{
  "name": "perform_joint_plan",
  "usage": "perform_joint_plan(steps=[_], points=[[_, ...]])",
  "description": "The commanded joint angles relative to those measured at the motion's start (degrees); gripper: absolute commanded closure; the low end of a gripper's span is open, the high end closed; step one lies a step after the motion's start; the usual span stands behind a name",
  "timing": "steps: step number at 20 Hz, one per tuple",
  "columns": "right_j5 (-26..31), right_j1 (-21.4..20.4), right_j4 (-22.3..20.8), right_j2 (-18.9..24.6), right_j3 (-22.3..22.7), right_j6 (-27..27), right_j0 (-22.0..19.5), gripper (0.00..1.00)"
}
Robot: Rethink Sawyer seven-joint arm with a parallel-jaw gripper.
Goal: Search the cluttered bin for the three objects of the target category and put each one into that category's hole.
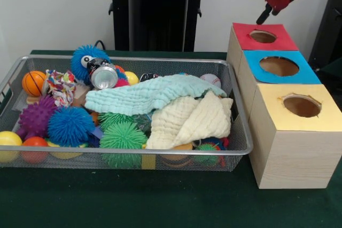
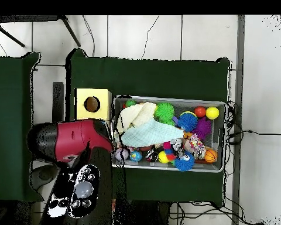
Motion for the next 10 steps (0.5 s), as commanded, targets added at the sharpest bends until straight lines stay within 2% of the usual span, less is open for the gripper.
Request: perform_joint_plan(steps=[1, 8, 10], points=[[6.88, -0.18, 2.83, -0.14, -4.19, 21.05, 0.49, 0.0], [7.67, -0.35, 1.84, -1.39, -5.19, 20.96, 1.01, 0.0], [2.87, -0.88, 1.03, -2.61, -4.47, 21.57, 1.04, 0.0]])
